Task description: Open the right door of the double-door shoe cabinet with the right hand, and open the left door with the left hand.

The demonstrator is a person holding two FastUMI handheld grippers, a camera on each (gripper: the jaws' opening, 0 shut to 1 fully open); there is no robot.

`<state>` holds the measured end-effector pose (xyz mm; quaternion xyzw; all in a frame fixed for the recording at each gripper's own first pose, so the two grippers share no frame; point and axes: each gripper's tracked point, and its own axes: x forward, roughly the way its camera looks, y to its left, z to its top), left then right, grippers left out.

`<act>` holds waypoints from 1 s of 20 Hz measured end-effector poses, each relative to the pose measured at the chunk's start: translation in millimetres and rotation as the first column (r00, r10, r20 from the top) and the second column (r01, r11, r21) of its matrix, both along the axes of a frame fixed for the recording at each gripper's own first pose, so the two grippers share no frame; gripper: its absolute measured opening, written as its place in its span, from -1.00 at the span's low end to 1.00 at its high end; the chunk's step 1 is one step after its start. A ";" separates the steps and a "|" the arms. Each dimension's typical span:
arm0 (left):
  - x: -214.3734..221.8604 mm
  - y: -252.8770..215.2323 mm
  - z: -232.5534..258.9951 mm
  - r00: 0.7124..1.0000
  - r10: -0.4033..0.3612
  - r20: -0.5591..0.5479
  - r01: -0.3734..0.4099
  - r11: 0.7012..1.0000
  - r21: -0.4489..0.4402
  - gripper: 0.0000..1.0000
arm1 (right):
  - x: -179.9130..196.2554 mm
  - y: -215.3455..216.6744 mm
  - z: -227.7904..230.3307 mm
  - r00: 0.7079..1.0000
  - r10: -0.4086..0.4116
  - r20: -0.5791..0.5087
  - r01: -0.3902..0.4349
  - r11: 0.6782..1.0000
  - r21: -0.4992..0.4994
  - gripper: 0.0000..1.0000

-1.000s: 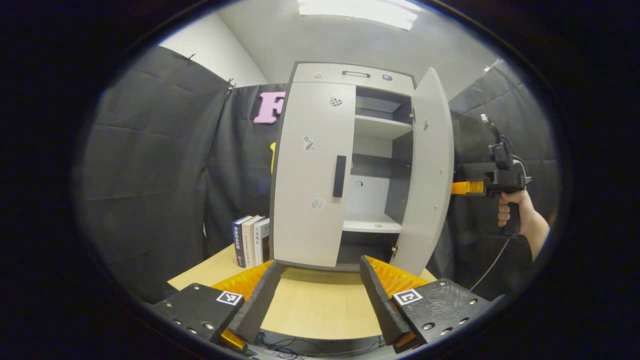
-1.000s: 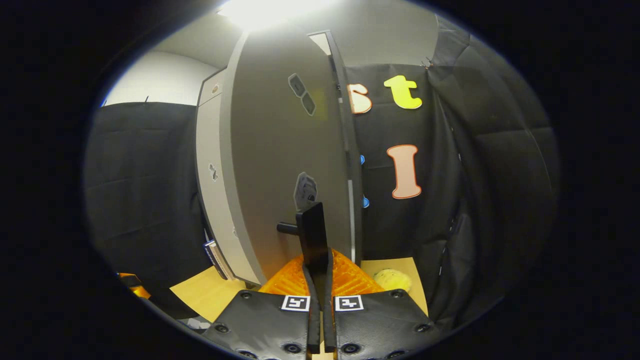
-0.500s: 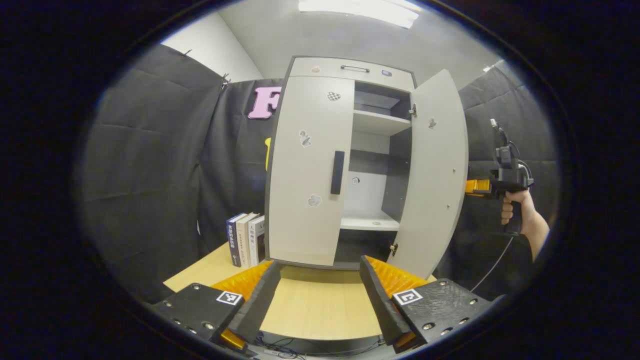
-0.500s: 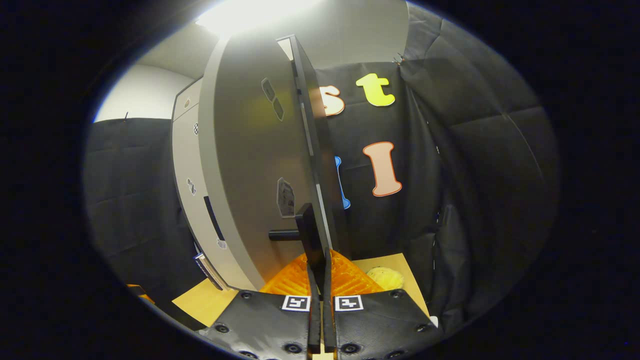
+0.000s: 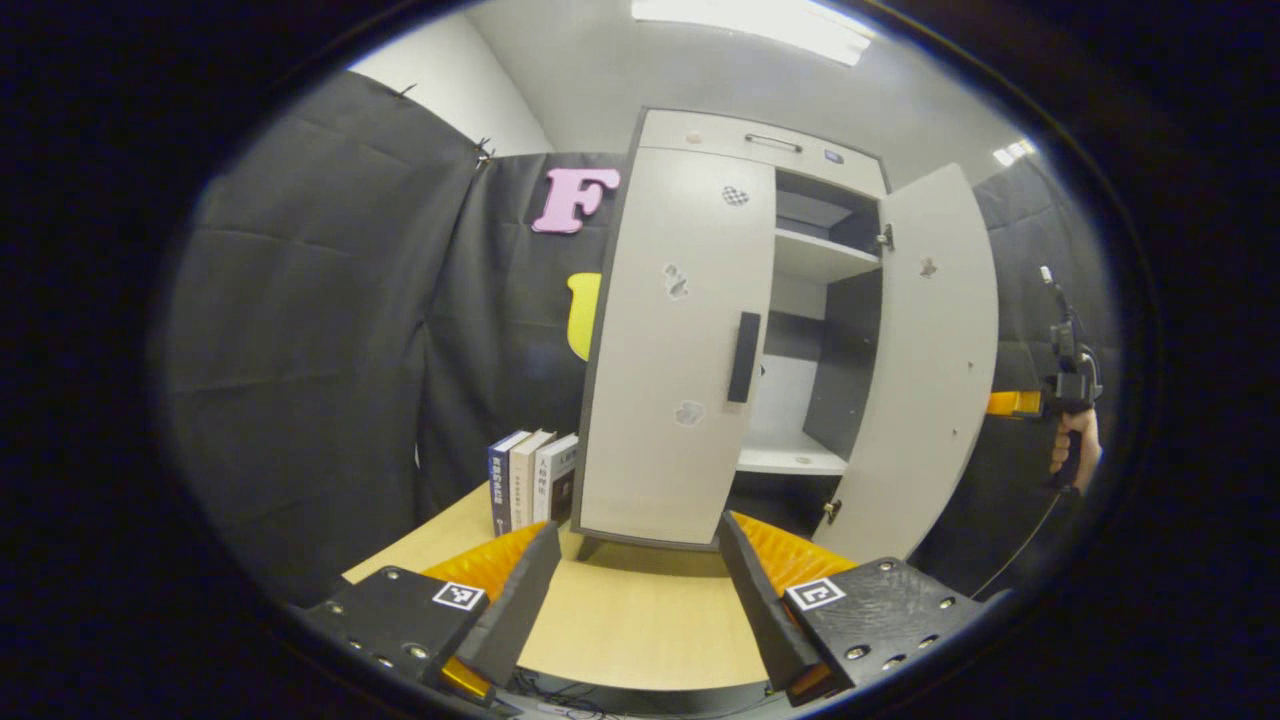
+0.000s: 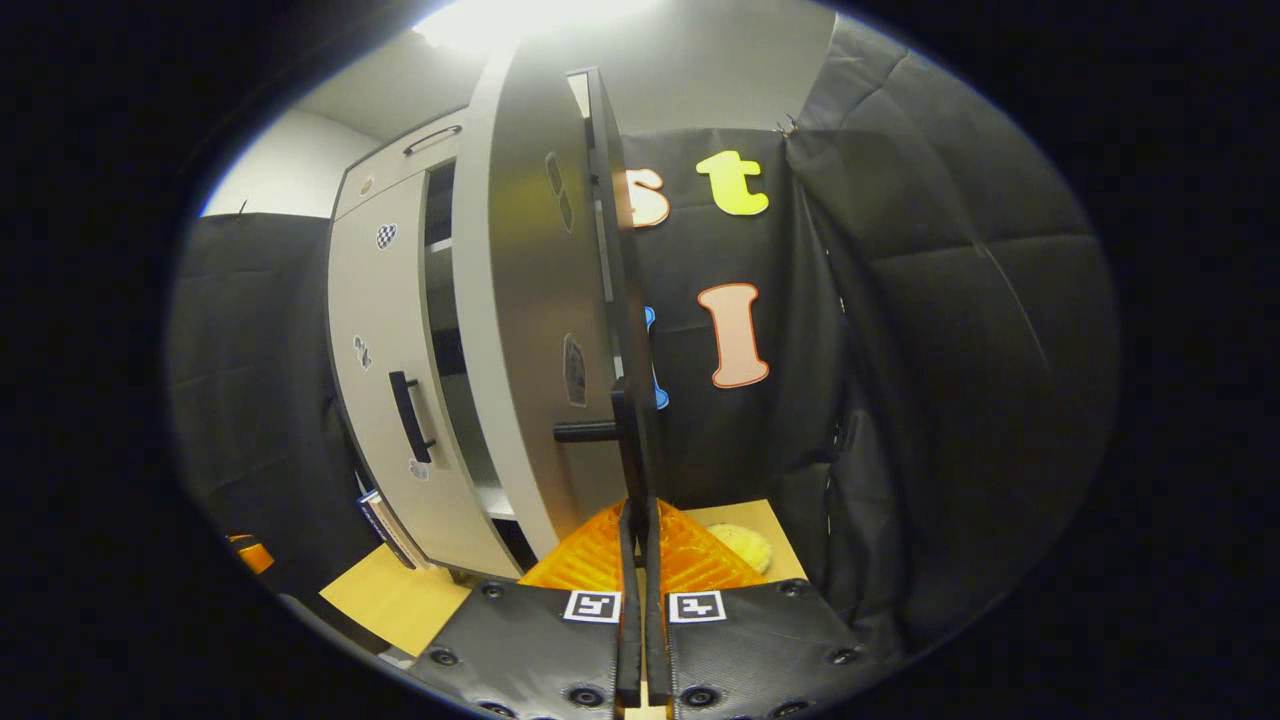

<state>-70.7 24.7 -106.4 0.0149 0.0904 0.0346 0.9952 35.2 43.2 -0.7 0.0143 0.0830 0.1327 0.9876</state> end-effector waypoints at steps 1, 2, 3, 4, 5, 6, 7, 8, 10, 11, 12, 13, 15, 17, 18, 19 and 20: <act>3.7 7.9 -3.7 1.000 0.000 -0.009 0.000 1.000 -0.014 0.86 | -4.8 -1.3 0.6 1.000 0.001 0.010 -0.001 1.000 0.001 -0.99; 8.3 14.2 -8.0 1.000 -0.001 -0.019 0.001 1.000 -0.022 0.86 | -10.7 -2.1 2.2 1.000 0.005 0.018 -0.006 1.000 0.018 -0.93; 13.4 22.4 -10.0 1.000 -0.001 -0.024 0.000 1.000 -0.024 0.86 | -17.8 -2.8 4.4 1.000 0.007 0.027 -0.009 0.999 0.048 -0.93; 19.9 28.4 -8.3 1.000 -0.004 -0.023 0.003 1.000 -0.024 0.80 | -24.3 -5.8 5.4 0.999 0.002 0.036 -0.005 0.998 0.070 -0.95; 27.2 33.2 -7.3 1.000 -0.011 -0.018 0.011 1.000 -0.026 0.80 | -42.2 -15.6 11.4 0.999 -0.020 0.047 0.017 0.997 0.071 -1.00; 35.4 37.7 -5.1 1.000 -0.022 -0.011 0.022 0.999 -0.028 0.87 | -45.2 -24.8 11.1 0.997 -0.051 0.056 0.048 0.997 0.064 -1.00; 42.6 40.9 -3.5 0.999 -0.036 -0.006 0.036 0.999 -0.031 0.87 | -49.4 -30.8 12.5 0.995 -0.079 0.060 0.076 0.995 0.064 -0.95; 51.1 41.9 -2.6 0.999 -0.052 -0.006 0.052 0.998 -0.034 0.86 | -54.0 -33.6 14.3 0.993 -0.102 0.059 0.098 0.992 0.073 -1.00; 69.4 41.0 -0.6 0.996 -0.093 -0.005 0.093 0.995 -0.032 0.87 | -60.9 -43.5 18.6 0.988 -0.146 0.060 0.141 0.987 0.071 -0.96; 79.1 39.6 1.6 0.994 -0.111 -0.004 0.111 0.993 -0.026 0.87 | -63.4 -51.3 20.7 0.983 -0.174 0.065 0.171 0.984 0.055 -0.96; 89.0 36.4 3.1 0.992 -0.129 -0.004 0.129 0.991 -0.016 0.86 | -65.8 -59.2 22.5 0.978 -0.197 0.073 0.195 0.980 0.039 -0.95; 99.4 32.6 5.5 0.990 -0.144 -0.004 0.144 0.990 -0.004 0.86 | -67.4 -65.6 25.6 0.972 -0.220 0.079 0.218 0.975 0.027 -0.95; 121.4 21.1 12.4 0.985 -0.175 0.009 0.175 0.985 0.011 0.86 | -61.0 -79.4 29.4 0.960 -0.266 0.092 0.265 0.964 0.025 -0.95; 150.9 -1.3 18.8 0.977 -0.212 0.026 0.212 0.977 0.024 0.86 | -53.0 -94.7 32.4 0.944 -0.310 0.116 0.309 0.951 0.027 -0.95; 163.7 -10.1 21.6 0.974 -0.223 0.034 0.222 0.974 0.032 0.86 | -47.2 -101.0 33.9 0.938 -0.324 0.125 0.324 0.946 0.025 -0.96; 177.9 -21.8 25.9 0.971 -0.236 0.042 0.234 0.971 0.038 0.80 | -40.6 -107.1 33.8 0.934 -0.334 0.126 0.334 0.942 0.019 -0.96; 191.0 -36.2 30.1 0.967 -0.250 0.056 0.248 0.968 0.041 0.86 | -34.0 -113.1 32.8 0.932 -0.337 0.132 0.339 0.941 0.009 -0.96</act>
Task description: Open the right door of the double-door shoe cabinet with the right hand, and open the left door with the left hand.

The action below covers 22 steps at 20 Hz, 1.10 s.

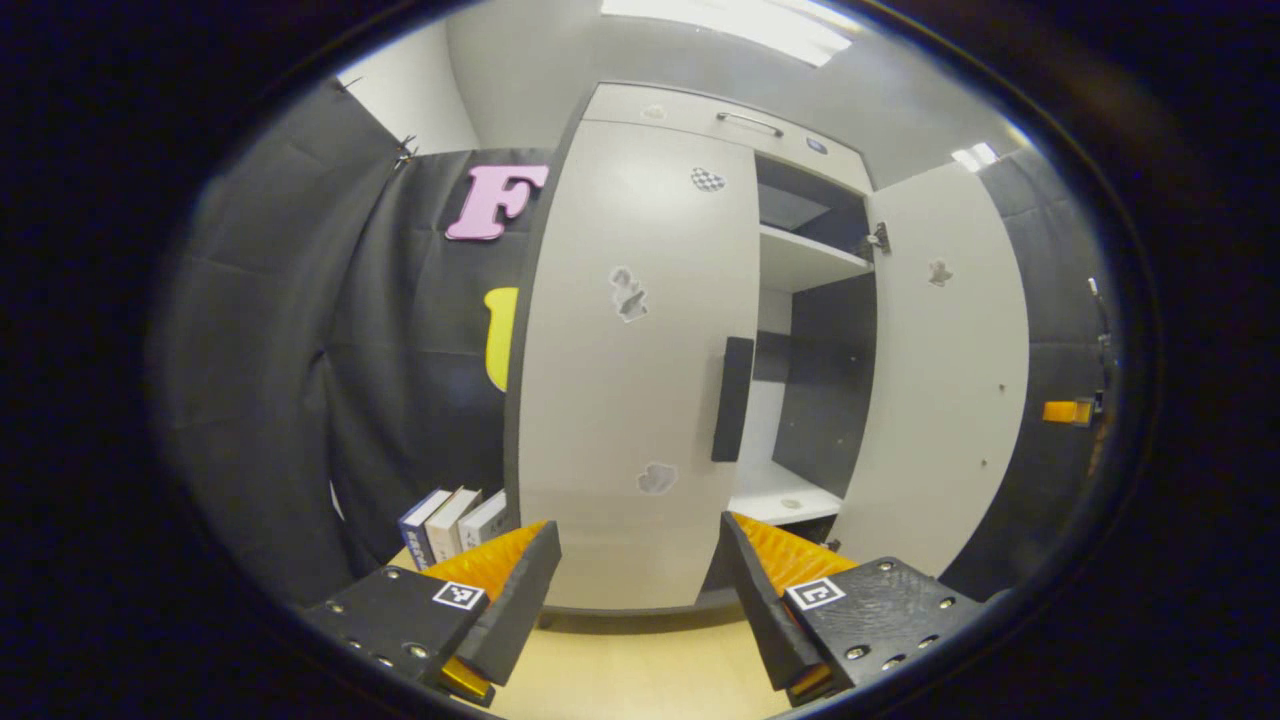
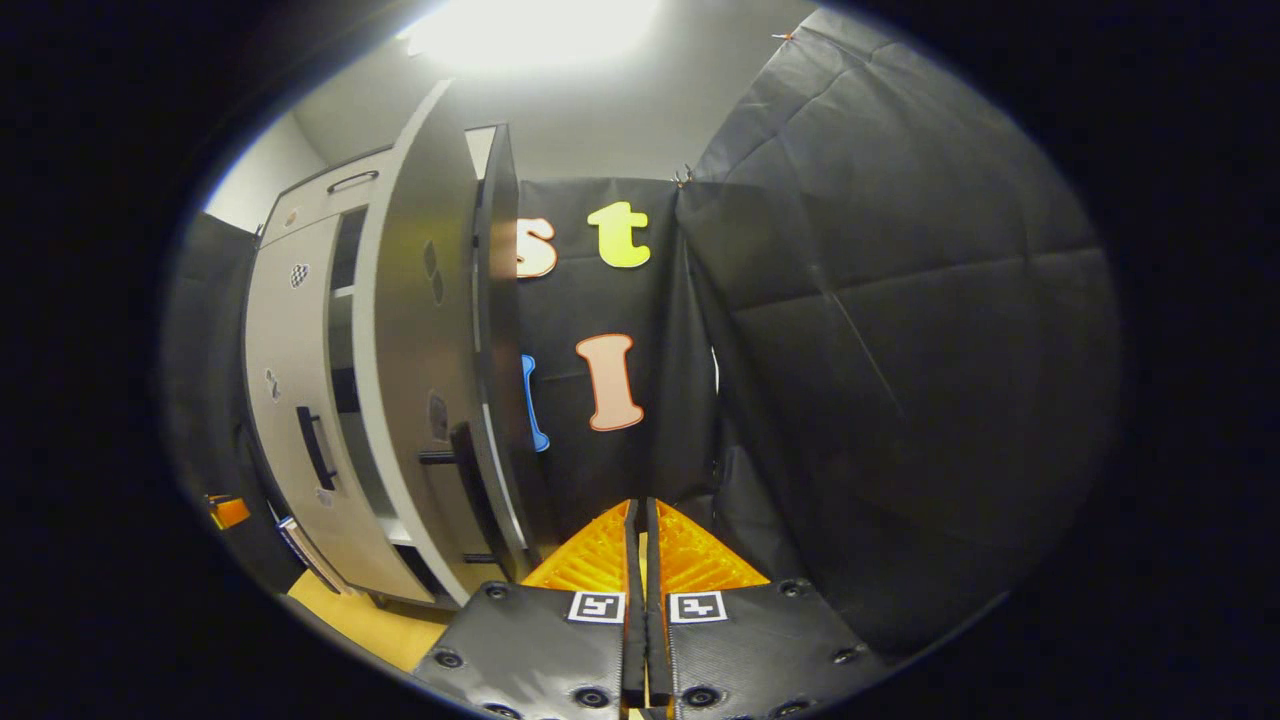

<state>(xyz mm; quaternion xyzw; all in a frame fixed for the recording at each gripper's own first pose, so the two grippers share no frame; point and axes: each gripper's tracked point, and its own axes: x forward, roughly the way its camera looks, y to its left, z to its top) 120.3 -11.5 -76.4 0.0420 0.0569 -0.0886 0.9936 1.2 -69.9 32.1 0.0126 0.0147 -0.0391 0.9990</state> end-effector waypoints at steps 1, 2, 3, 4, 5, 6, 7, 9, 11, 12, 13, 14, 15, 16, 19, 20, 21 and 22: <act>14.2 -12.6 4.8 1.000 -0.005 0.016 0.005 1.000 0.000 0.86 | 7.7 -6.4 0.8 1.000 -0.009 0.008 0.009 1.000 -0.015 -0.96; 26.4 -22.0 7.3 1.000 0.005 0.027 -0.004 1.000 -0.003 0.80 | 17.6 -15.7 0.5 1.000 -0.026 0.015 0.026 0.999 -0.028 -1.00; 38.7 -32.9 9.8 0.999 0.015 0.032 -0.014 1.000 -0.019 0.86 | 27.1 -24.5 0.1 0.999 -0.045 0.019 0.045 0.998 -0.034 -1.00; 49.2 -43.9 11.3 0.999 0.021 0.040 -0.019 0.999 -0.043 0.80 | 36.4 -31.5 -1.0 0.998 -0.054 0.019 0.054 0.998 -0.025 -0.95; 59.8 -53.8 14.6 0.999 0.026 0.047 -0.023 0.998 -0.061 0.86 | 45.2 -36.2 -2.5 0.998 -0.061 0.021 0.061 0.998 -0.009 -0.95; 72.7 -61.1 17.8 0.998 0.029 0.053 -0.026 0.997 -0.066 0.80 | 52.9 -40.7 -2.4 0.998 -0.063 0.029 0.063 0.998 0.007 -1.00; 85.4 -67.5 20.0 0.998 0.029 0.056 -0.025 0.998 -0.066 0.80 | 58.7 -43.6 -1.1 0.997 -0.059 0.039 0.058 0.998 0.018 -1.00; 108.5 -77.2 20.7 0.998 0.030 0.059 -0.026 0.998 -0.066 0.80 | 73.2 -54.7 -5.4 0.997 -0.069 0.046 0.068 0.998 0.013 -0.94; 124.2 -87.5 25.6 0.997 0.030 0.071 -0.024 0.997 -0.072 0.86 | 78.9 -64.4 -14.4 0.996 -0.079 0.030 0.079 0.997 0.003 -0.72; 130.3 -93.0 27.7 0.997 0.028 0.076 -0.023 0.997 -0.072 0.80 | 83.2 -71.6 -17.0 0.996 -0.089 0.024 0.089 0.996 -0.001 -0.48; 137.4 -96.5 30.1 0.996 0.031 0.084 -0.025 0.997 -0.067 0.80 | 86.3 -73.8 -20.2 0.996 -0.089 0.017 0.089 0.996 0.001 -0.46; 143.1 -98.3 31.2 0.995 0.035 0.090 -0.030 0.998 -0.060 0.80 | 93.1 -76.9 -24.1 0.995 -0.095 0.012 0.095 0.995 0.007 -0.40; 150.2 -99.8 32.9 0.994 0.042 0.097 -0.037 0.998 -0.053 0.80 | 95.8 -77.8 -25.9 0.996 -0.084 0.007 0.084 0.996 0.015 -0.41; 156.1 -102.2 33.4 0.994 0.044 0.102 -0.039 0.998 -0.051 0.78 | 102.6 -77.7 -31.1 0.997 -0.078 -0.004 0.078 0.997 0.020 -0.20; 168.0 -108.7 35.6 0.993 0.047 0.105 -0.043 0.998 -0.041 0.73 | 114.0 -77.8 -35.9 0.998 -0.059 -0.011 0.059 0.998 0.000 -0.10; 171.9 -110.4 35.9 0.993 0.050 0.105 -0.047 0.998 -0.035 0.73 | 118.6 -76.8 -39.2 0.998 -0.055 -0.019 0.055 0.998 -0.010 0.18; 178.6 -111.8 35.8 0.993 0.053 0.105 -0.050 0.998 -0.028 0.73 | 124.2 -76.7 -42.2 0.999 -0.044 -0.029 0.043 0.999 -0.019 0.47; 179.5 -111.4 34.4 0.993 0.057 0.103 -0.055 0.998 -0.025 0.58 | 127.6 -74.4 -46.9 0.998 -0.039 -0.040 0.037 0.999 -0.030 0.76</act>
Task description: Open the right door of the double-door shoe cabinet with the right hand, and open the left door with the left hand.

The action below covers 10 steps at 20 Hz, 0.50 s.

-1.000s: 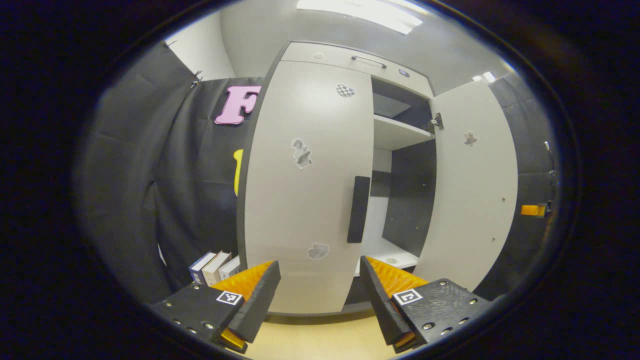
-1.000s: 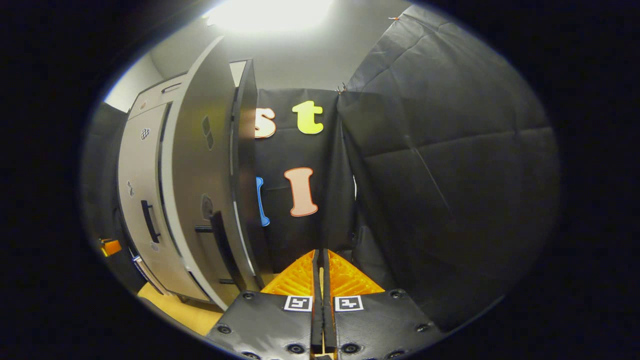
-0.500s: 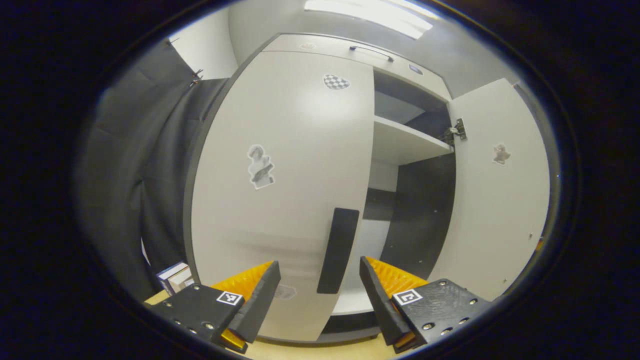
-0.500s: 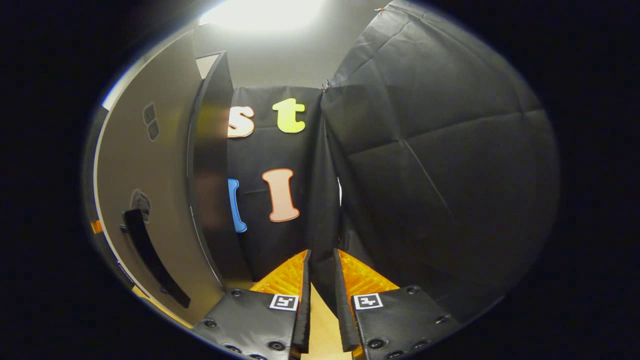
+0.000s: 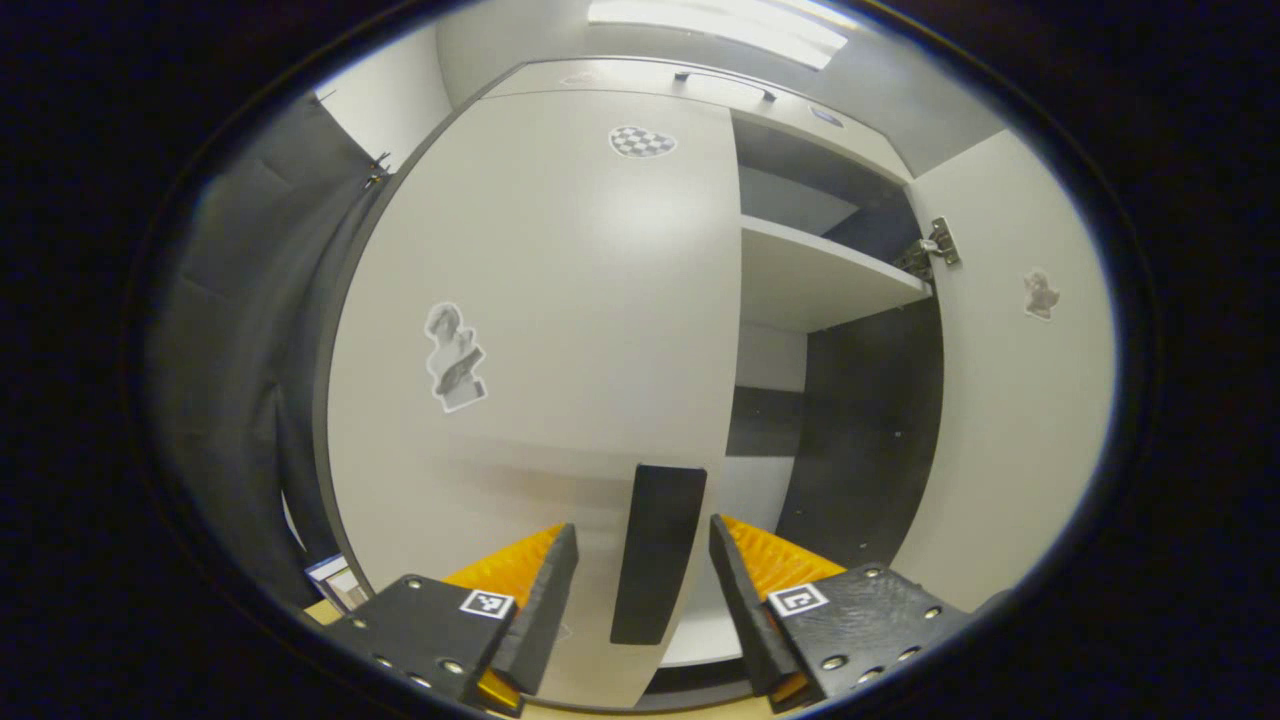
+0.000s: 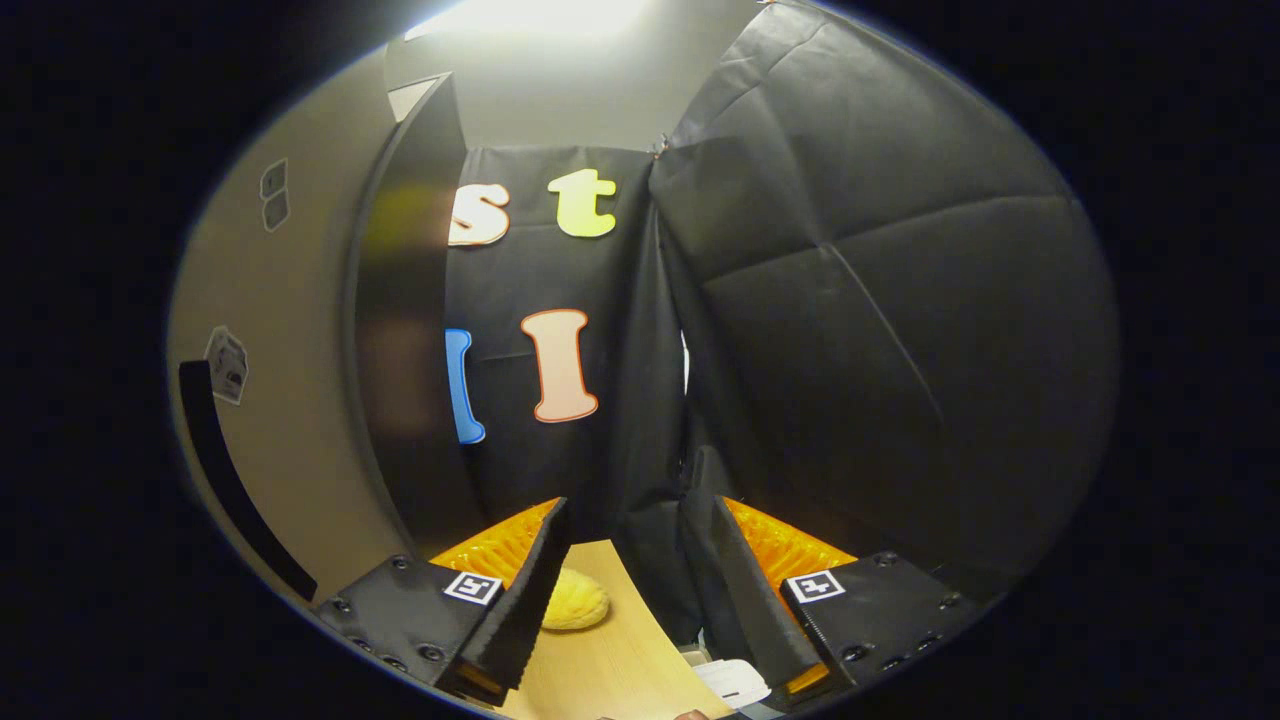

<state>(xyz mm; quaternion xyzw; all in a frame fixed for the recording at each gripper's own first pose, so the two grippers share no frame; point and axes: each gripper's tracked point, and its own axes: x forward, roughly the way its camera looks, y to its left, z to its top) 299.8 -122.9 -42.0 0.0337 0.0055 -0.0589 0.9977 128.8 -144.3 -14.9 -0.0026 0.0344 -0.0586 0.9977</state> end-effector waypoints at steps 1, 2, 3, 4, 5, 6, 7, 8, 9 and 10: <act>2.7 -2.4 -1.9 1.000 -0.007 -0.009 0.007 1.000 -0.003 0.43 | 3.6 0.1 -2.4 1.000 0.003 -0.010 -0.003 1.000 -0.014 0.75; 4.4 -5.6 -2.7 1.000 -0.011 -0.017 0.011 1.000 -0.006 0.43 | 9.4 1.0 -5.2 1.000 0.008 -0.020 -0.008 1.000 -0.029 0.62; 4.8 -5.7 -1.0 1.000 -0.001 -0.016 0.001 1.000 -0.003 0.39 | 13.6 2.6 -7.5 1.000 0.014 -0.028 -0.015 0.999 -0.042 0.62; 7.2 -4.8 0.1 1.000 0.005 -0.008 -0.005 1.000 0.006 0.45 | 16.6 3.2 -10.3 0.999 0.019 -0.032 -0.021 0.999 -0.050 0.62; 6.6 -1.9 2.1 1.000 0.024 0.001 -0.024 1.000 0.017 0.18 | 20.5 3.5 -11.5 0.999 0.023 -0.039 -0.025 0.998 -0.051 0.62; 7.1 -2.3 1.8 1.000 0.027 -0.002 -0.027 0.999 0.017 -0.09 | 24.3 4.8 -13.5 0.999 0.029 -0.045 -0.031 0.999 -0.042 0.63; 6.8 -2.9 0.9 1.000 0.029 -0.007 -0.028 0.999 0.020 -0.09 | 28.3 7.1 -13.4 0.998 0.039 -0.045 -0.040 0.999 -0.030 0.63; 6.5 -5.2 0.7 1.000 0.017 -0.010 -0.016 1.000 0.023 -0.08 | 32.3 8.5 -14.0 0.998 0.046 -0.046 -0.047 0.999 -0.017 0.63; 9.7 -4.9 0.2 1.000 0.021 -0.012 -0.020 0.999 0.033 -0.24 | 37.1 7.4 -14.4 0.998 0.045 -0.049 -0.045 0.999 -0.009 0.62; 7.2 -7.2 0.2 1.000 0.025 -0.009 -0.025 0.998 0.053 -0.34 | 41.1 5.2 -13.5 0.998 0.039 -0.051 -0.040 0.999 -0.005 0.62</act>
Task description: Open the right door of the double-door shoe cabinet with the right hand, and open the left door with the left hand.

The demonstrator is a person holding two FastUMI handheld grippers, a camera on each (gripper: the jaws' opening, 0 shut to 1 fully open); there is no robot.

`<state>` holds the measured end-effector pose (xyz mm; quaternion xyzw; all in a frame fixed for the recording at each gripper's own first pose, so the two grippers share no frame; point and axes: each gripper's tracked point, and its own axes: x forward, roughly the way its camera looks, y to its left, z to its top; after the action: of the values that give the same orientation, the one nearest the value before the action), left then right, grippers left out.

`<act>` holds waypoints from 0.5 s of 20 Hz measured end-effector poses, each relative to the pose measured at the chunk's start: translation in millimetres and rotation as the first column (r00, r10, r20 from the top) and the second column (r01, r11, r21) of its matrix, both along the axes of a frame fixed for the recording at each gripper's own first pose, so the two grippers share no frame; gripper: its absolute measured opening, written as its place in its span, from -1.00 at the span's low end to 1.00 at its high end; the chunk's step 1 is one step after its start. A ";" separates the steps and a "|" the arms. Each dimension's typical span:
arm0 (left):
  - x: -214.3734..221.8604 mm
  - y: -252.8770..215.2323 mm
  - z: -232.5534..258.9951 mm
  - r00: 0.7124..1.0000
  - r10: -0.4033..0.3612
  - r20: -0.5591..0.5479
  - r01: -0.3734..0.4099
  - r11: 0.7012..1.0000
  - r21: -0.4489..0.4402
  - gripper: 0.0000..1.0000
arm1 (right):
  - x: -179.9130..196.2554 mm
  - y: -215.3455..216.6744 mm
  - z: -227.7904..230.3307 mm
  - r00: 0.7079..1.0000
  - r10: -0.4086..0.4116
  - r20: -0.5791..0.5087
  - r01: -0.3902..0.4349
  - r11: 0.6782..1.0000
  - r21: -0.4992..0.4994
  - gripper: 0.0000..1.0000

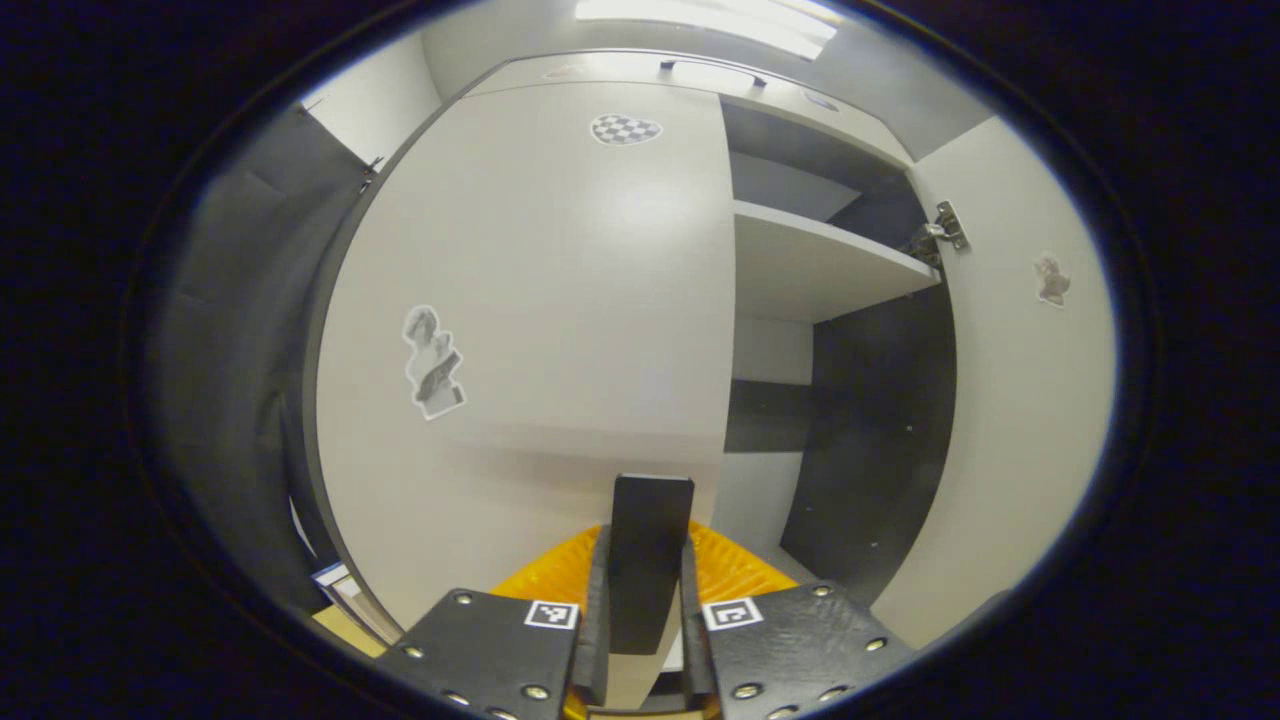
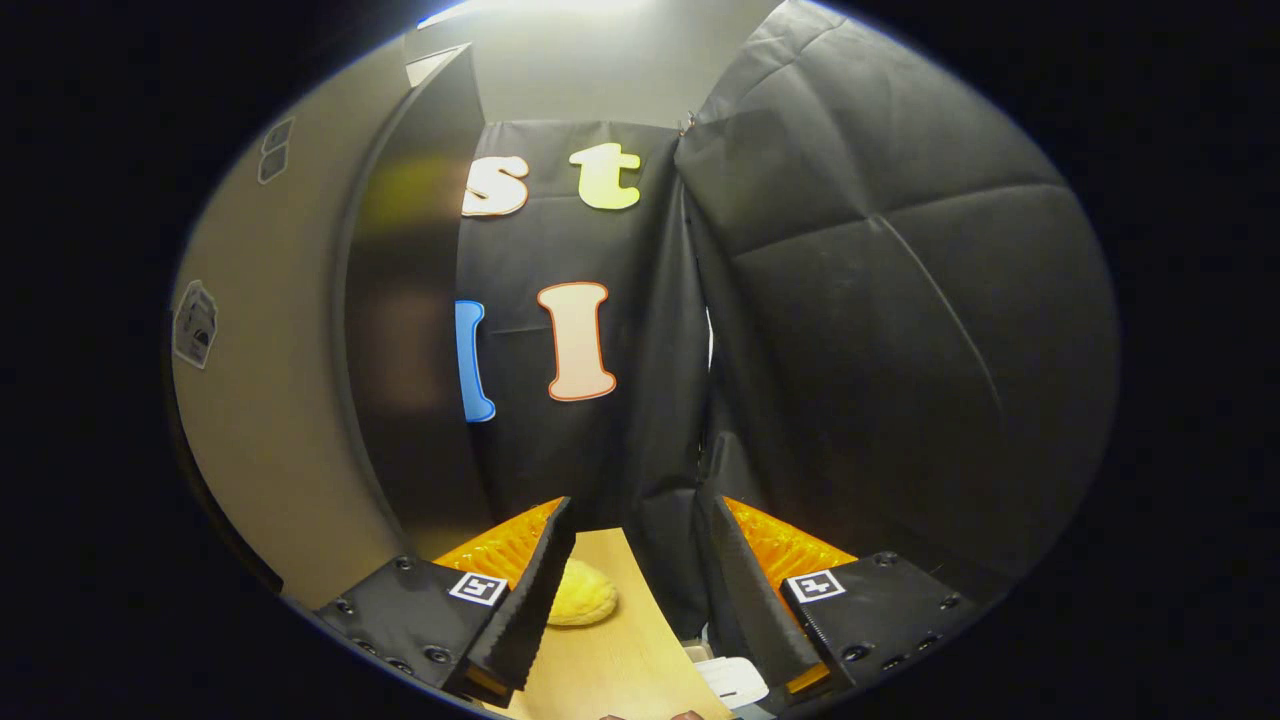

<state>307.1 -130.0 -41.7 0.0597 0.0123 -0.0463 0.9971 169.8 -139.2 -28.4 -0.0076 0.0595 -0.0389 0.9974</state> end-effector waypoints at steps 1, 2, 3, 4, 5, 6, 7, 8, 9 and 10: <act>-1.3 0.5 -1.3 1.000 0.004 -0.004 -0.004 1.000 0.012 -0.44 | 2.4 -0.9 1.3 1.000 -0.002 0.001 0.002 1.000 0.003 0.62; -1.6 1.1 -2.2 1.000 0.006 -0.008 -0.006 1.000 0.014 -0.54 | 3.7 -1.3 3.1 1.000 0.000 0.003 0.000 1.000 0.005 0.62; -0.5 1.2 -1.9 1.000 0.004 -0.005 -0.004 1.000 0.010 -0.53 | 5.5 -2.3 3.9 1.000 0.001 0.004 -0.001 1.000 0.006 0.62; -0.4 2.2 -2.6 1.000 0.005 -0.011 -0.005 1.000 0.013 -0.53 | 7.1 -3.6 3.6 1.000 0.002 0.004 -0.002 1.000 0.007 0.62; -1.3 1.9 -2.8 1.000 0.005 -0.007 -0.005 1.000 0.007 -0.53 | 9.4 -4.6 3.7 1.000 0.002 0.003 -0.002 1.000 0.007 0.62; -0.5 1.3 -2.9 1.000 0.006 -0.006 -0.006 1.000 0.011 -0.64 | 11.1 -5.4 3.4 1.000 0.003 -0.001 -0.003 1.000 0.007 0.62; -1.3 2.1 -3.0 1.000 0.009 -0.005 -0.009 1.000 0.018 -0.63 | 11.7 -5.5 2.2 1.000 0.005 -0.004 -0.005 1.000 0.009 0.62; -1.2 2.1 -2.7 1.000 0.013 -0.003 -0.013 1.000 0.018 -0.64 | 13.3 -4.3 2.7 1.000 0.012 -0.003 -0.012 1.000 0.014 0.62; -1.2 2.1 -3.2 1.000 0.015 -0.004 -0.015 1.000 0.016 -0.64 | 14.9 -3.4 3.8 1.000 0.017 -0.001 -0.017 1.000 0.017 0.62; -1.2 1.9 -4.2 1.000 0.014 -0.011 -0.014 1.000 0.015 -0.63 | 15.9 -3.0 3.5 1.000 0.021 -0.002 -0.021 1.000 0.019 0.62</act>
<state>305.9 -128.1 -46.0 0.0667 0.0186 -0.0396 0.9968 185.8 -142.2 -24.9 0.0010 0.0606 -0.0278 0.9978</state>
